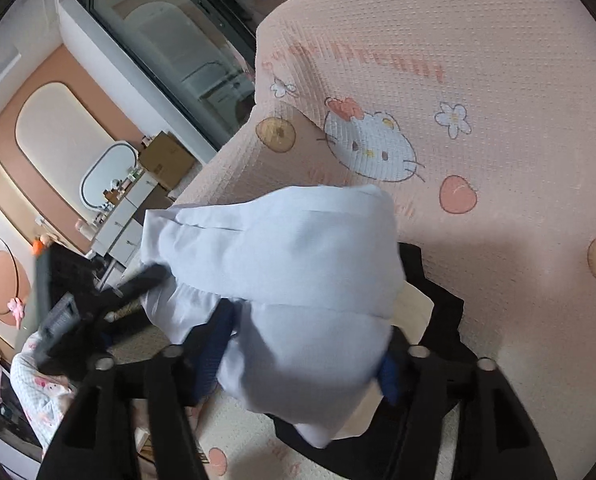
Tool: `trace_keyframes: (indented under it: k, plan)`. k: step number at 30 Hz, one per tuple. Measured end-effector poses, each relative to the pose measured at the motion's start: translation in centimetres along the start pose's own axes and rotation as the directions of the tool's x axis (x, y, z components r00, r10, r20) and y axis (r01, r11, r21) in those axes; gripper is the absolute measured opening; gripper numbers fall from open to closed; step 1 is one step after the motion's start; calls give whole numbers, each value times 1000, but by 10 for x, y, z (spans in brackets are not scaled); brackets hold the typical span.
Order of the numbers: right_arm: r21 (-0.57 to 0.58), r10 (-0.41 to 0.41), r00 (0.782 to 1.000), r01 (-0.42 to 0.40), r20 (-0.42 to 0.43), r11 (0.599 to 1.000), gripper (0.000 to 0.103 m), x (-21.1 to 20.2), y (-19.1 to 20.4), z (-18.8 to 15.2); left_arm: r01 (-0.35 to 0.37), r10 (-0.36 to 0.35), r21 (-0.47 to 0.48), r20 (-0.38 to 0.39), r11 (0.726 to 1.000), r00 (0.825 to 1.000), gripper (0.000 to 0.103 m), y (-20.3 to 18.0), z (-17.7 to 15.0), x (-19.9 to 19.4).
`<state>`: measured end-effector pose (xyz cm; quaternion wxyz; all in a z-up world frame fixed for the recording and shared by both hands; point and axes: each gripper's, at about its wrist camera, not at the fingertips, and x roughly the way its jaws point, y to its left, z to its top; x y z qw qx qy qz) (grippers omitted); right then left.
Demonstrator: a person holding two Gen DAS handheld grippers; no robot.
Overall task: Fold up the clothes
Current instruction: 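Lower the white bundle onto the cream and black stack and open both grippers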
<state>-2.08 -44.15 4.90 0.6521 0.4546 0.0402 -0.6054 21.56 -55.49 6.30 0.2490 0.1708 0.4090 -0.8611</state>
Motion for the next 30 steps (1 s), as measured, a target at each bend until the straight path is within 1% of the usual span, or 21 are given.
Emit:
trace_keyframes:
  k: [2,4,5,6,7,9,10,15,17,19,21,24,25,28,30]
  plan:
    - [25,-23,1000,23,-6,999,67,-2,-1,5,-28,26,46,27,999,999,73,-8,11,-7]
    - [57,-24,1000,24,-2,998,67,-5,-4,7,-65,61,97,47,993,997,73,-15,16,-7]
    - [74,-25,1000,25,1,997,67,-7,-6,8,-93,86,124,55,988,995,64,-19,19,-5]
    - [91,-33,999,32,9,995,67,-9,-7,10,-113,107,148,49,983,993,53,-21,21,-1]
    - [95,-39,999,37,20,995,67,-11,-8,12,-111,109,161,25,981,994,36,-21,21,4]
    - [87,-48,998,45,35,995,67,-13,-7,16,-93,99,166,-28,982,995,35,-19,20,15]
    - [74,-51,998,48,38,996,67,-13,-5,18,-88,96,163,-40,983,995,36,-17,19,19]
    - [8,-64,996,64,58,998,68,-11,4,27,-80,86,126,-44,989,995,36,-5,14,31]
    - [-18,-69,995,70,65,997,68,-10,7,31,-85,87,70,-38,994,995,36,9,11,30]
    - [-44,-74,995,77,73,996,66,-10,10,34,-58,59,27,-39,998,997,36,18,6,30]
    - [-70,-78,994,84,82,994,44,-9,14,38,-32,31,-16,-40,999,999,36,28,2,30]
    - [-97,-94,992,102,84,990,41,-5,16,39,7,-11,-81,-39,997,999,37,41,-5,30]
    - [-97,-106,991,113,77,989,41,-1,15,36,21,-25,-103,-38,995,999,39,46,-7,30]
    - [-98,-141,988,146,58,984,40,9,12,28,24,-32,-150,-49,988,998,40,56,-13,37]
    - [-99,-164,985,168,45,981,40,16,9,23,40,-52,-187,-61,982,997,49,63,-17,44]
